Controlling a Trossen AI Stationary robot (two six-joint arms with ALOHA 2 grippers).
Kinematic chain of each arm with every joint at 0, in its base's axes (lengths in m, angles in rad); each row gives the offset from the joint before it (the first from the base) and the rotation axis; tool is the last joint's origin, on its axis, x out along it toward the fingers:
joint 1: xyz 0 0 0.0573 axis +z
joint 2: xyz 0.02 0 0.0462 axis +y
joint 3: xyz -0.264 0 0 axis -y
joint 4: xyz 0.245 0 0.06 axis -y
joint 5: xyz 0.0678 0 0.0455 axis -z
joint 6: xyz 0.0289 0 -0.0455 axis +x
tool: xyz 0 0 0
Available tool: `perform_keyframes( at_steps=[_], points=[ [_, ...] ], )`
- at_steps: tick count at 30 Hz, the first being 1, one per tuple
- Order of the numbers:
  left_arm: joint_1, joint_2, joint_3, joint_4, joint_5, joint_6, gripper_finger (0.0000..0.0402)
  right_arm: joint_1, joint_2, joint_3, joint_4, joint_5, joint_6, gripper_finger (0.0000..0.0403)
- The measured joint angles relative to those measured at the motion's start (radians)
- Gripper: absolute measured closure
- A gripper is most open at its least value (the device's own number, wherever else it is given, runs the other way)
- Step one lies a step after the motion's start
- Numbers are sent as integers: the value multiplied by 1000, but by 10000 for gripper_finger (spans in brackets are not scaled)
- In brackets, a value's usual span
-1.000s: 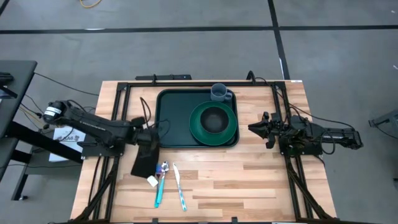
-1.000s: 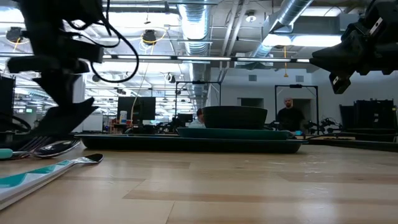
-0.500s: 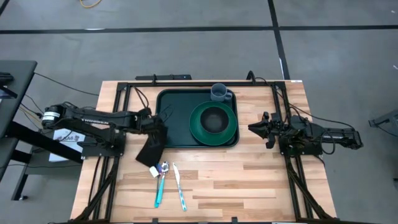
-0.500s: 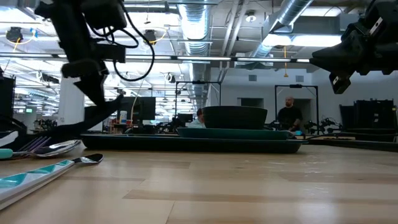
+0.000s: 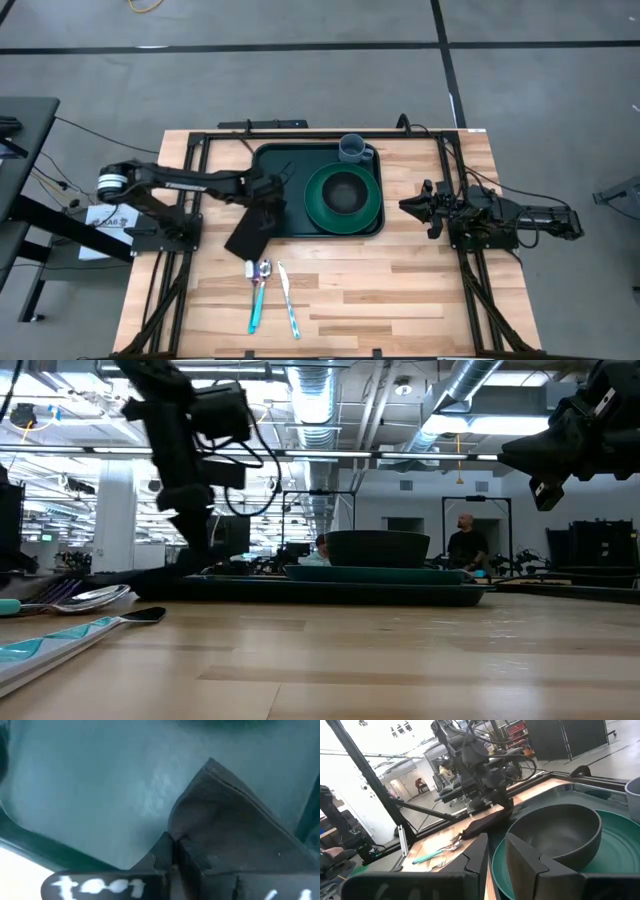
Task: Set up tray
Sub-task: Put the black towel beside the dark green plate on the black serving tray
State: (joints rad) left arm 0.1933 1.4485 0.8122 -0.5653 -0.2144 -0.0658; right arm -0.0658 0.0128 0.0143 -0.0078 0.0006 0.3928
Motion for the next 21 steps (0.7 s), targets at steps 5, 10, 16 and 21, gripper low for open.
perform_keyframes(
  at_steps=[5,10,16,21],
  points=[
    [55,92,118,-5,1,56,401,0,0,0,0,0,0,344],
    [130,176,208,-19,0,105,401,0,0,0,0,-1,0,344],
    [240,254,270,-24,4,128,401,0,0,0,0,-2,0,344],
    [315,287,290,-28,27,137,401,0,0,0,0,-2,0,344]
  ],
)
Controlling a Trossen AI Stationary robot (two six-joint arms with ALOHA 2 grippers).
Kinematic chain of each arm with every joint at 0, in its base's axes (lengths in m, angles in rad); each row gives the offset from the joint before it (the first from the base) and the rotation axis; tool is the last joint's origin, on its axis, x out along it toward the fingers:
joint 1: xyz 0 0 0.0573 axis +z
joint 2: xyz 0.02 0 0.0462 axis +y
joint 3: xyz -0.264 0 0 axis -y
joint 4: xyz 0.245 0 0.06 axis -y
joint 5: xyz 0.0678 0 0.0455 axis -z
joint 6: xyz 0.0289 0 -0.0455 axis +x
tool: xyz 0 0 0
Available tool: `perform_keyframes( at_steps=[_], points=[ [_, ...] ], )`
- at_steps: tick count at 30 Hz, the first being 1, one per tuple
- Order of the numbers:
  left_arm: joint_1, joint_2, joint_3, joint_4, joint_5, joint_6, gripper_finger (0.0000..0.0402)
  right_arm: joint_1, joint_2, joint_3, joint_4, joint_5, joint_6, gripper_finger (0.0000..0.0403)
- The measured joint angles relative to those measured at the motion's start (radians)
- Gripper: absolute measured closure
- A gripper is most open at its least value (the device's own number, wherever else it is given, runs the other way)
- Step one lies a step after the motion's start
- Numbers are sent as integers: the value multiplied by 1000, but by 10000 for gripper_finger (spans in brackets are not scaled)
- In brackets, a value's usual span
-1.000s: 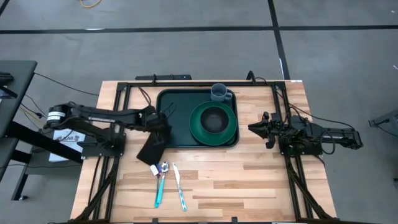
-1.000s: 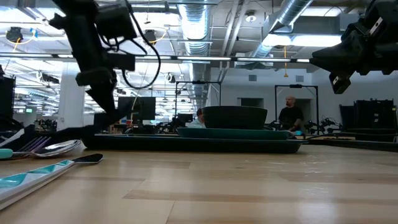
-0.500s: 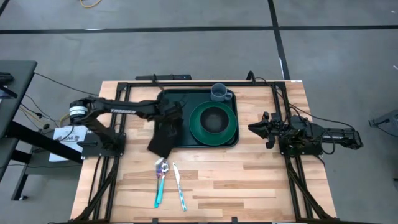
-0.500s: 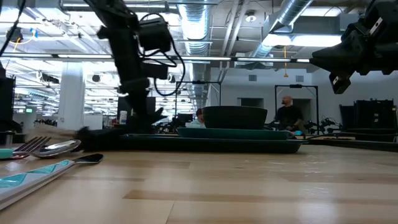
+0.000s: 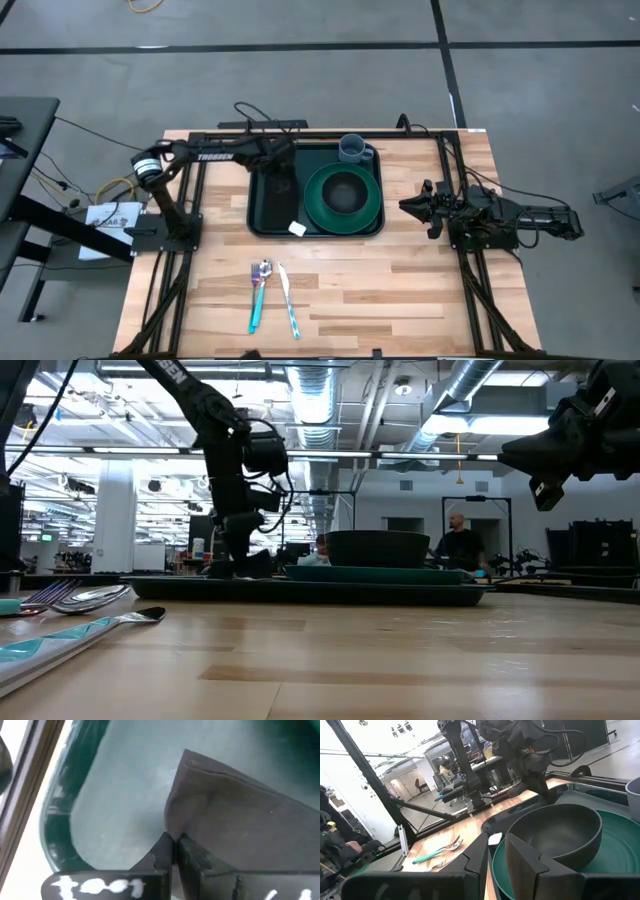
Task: Set up tray
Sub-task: Put the black towel beside the dark green plate on the black serving tray
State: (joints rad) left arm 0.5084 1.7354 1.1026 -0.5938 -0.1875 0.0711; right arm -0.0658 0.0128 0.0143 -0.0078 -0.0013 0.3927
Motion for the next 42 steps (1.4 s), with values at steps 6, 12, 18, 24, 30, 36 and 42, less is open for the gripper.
perform_keyframes(
  at_steps=[6,12,18,24,30,36,42],
  points=[
    [35,1,0,11,-1,50,401,0,0,0,0,1,0,344],
    [43,1,0,35,-9,99,401,0,0,0,0,1,0,344],
    [43,1,0,63,-8,142,401,0,0,0,0,1,0,344],
    [43,1,0,75,-9,152,399,0,0,0,0,1,0,344],
    [43,1,0,85,-41,151,396,0,0,0,0,1,0,344],
    [43,1,0,85,-44,151,385,0,0,0,0,1,0,344],
    [43,1,0,85,-44,151,366,0,0,0,0,1,0,344]
  ],
)
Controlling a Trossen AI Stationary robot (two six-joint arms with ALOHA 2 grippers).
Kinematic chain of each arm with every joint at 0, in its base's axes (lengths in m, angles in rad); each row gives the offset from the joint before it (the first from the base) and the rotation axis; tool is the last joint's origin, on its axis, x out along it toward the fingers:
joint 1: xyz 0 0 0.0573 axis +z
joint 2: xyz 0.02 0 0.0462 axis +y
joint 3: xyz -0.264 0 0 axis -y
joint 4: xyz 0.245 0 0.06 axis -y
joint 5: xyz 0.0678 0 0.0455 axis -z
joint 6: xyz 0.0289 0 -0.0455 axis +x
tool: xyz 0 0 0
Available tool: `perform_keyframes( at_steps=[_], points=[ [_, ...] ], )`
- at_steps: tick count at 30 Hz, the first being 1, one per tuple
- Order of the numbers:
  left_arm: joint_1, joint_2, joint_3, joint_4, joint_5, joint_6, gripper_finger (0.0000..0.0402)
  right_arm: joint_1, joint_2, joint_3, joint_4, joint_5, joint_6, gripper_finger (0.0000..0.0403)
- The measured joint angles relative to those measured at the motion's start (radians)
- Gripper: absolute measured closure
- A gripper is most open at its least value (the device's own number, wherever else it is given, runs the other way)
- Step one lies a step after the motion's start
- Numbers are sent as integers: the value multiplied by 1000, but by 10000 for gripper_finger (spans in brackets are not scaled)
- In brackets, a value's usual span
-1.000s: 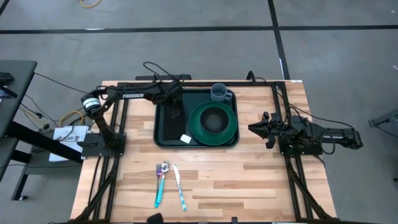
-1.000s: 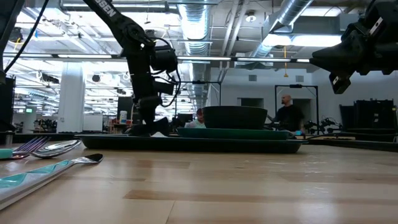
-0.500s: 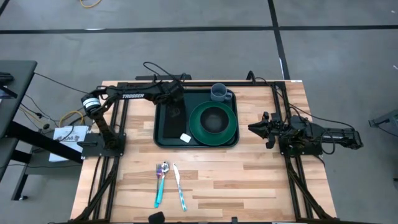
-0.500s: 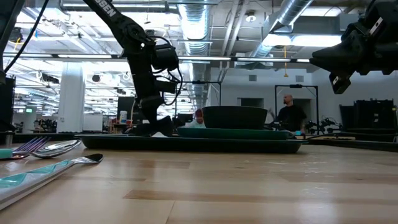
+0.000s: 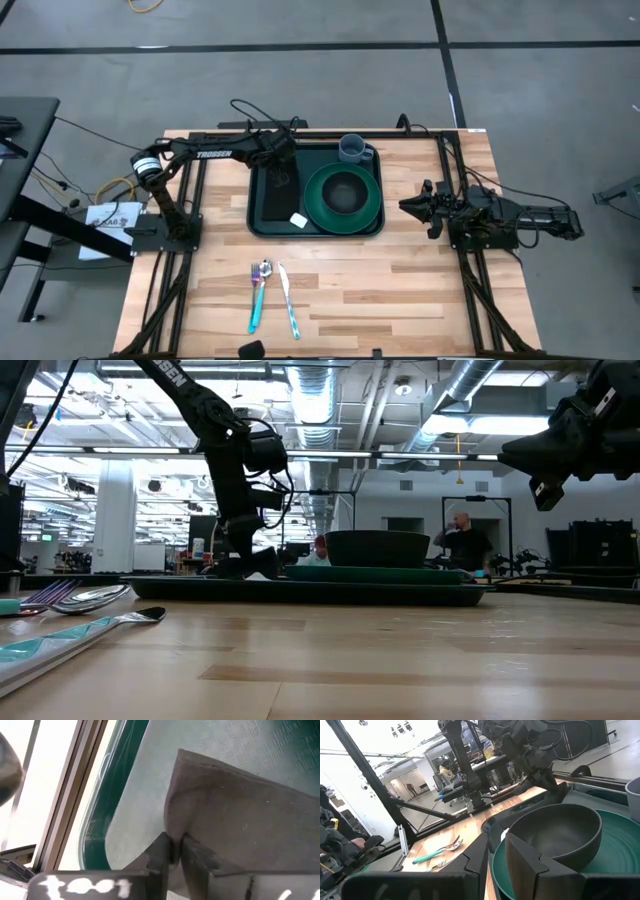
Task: Set up tray
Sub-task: Put the black towel beside the dark green plate on the black serving tray, then put the blue fork on top of the black towel on the black serving tray
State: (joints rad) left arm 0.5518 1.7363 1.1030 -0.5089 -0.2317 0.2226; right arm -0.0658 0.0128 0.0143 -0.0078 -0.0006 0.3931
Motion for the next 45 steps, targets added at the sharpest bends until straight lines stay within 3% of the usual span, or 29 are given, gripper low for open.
perform_keyframes(
  at_steps=[17,24,33,39,45],
  points=[
    [0,0,0,0,0,-2,317,0,0,0,0,0,0,344],
    [-1,-42,0,-60,65,-116,317,0,0,0,0,0,0,344],
    [-23,-276,0,-190,251,-457,317,0,0,0,0,0,0,344],
    [-141,-436,-1,-352,202,-691,317,0,0,0,0,0,0,344],
    [-343,-540,-1,-508,154,-983,317,0,0,0,0,0,0,344]
  ],
)
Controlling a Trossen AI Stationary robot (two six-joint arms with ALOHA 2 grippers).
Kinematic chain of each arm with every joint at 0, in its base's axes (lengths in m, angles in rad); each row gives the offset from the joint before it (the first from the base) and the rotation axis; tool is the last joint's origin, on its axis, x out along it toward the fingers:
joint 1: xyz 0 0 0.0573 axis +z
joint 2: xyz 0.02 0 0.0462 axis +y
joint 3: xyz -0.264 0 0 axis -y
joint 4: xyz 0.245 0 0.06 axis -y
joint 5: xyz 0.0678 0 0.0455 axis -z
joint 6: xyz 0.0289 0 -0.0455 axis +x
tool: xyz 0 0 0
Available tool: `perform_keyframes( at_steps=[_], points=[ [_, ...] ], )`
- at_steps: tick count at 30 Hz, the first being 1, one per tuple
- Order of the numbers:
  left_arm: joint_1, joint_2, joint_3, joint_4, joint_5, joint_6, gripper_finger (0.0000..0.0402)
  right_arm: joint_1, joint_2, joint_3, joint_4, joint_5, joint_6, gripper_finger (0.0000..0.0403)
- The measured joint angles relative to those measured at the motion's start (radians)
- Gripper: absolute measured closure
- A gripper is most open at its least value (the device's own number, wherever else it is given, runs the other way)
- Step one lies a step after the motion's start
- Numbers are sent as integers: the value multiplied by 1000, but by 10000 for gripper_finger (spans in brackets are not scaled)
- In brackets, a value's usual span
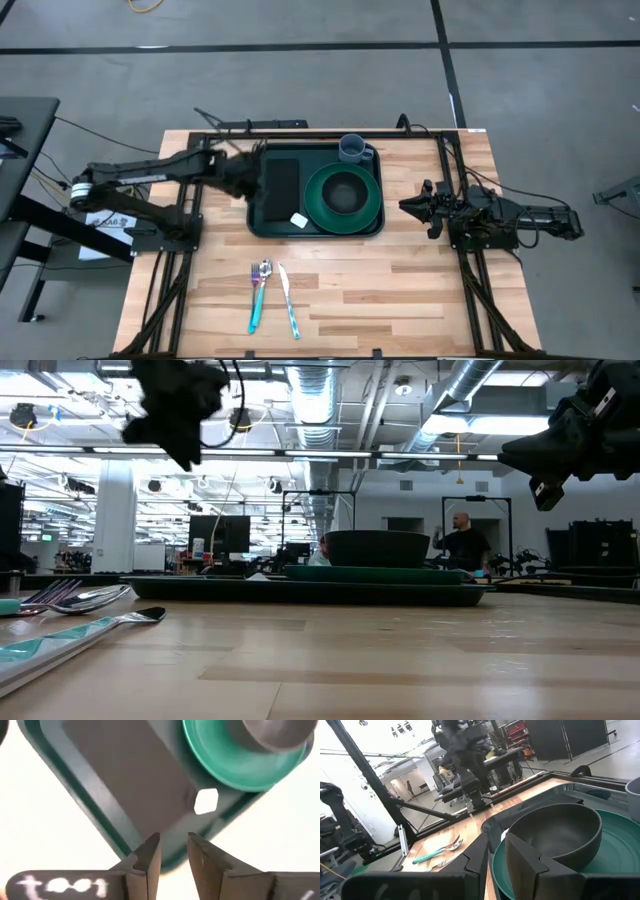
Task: Set up tray
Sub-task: Put the blue fork on top of the black towel on the black serving tray
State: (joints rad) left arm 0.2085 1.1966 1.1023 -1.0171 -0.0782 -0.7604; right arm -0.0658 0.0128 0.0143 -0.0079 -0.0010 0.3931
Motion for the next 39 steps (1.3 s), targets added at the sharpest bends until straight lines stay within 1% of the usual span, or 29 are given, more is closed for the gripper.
perform_keyframes(
  at_steps=[7,13,16,19,22,26,28,32,35,39],
  points=[
    [-277,-19,0,-129,-73,-363,317,0,0,0,0,0,0,344],
    [-528,-4,0,-137,-127,-655,317,0,0,0,0,0,0,344],
    [-639,28,0,-137,-139,-759,317,0,0,0,0,0,0,344],
    [-720,83,0,-136,-139,-828,317,0,0,0,0,0,0,344],
    [-768,149,0,-128,-107,-884,317,0,0,0,0,0,0,344],
    [-787,250,0,-97,-40,-903,317,0,0,0,0,0,0,344],
    [-787,299,0,-61,4,-903,317,0,0,0,0,0,0,344],
    [-784,387,-1,50,44,-917,317,0,0,0,0,0,0,344],
    [-783,438,-1,117,48,-966,317,0,0,0,0,0,0,344],
    [-783,473,-1,132,91,-1065,317,0,0,0,0,0,0,344]
  ],
)
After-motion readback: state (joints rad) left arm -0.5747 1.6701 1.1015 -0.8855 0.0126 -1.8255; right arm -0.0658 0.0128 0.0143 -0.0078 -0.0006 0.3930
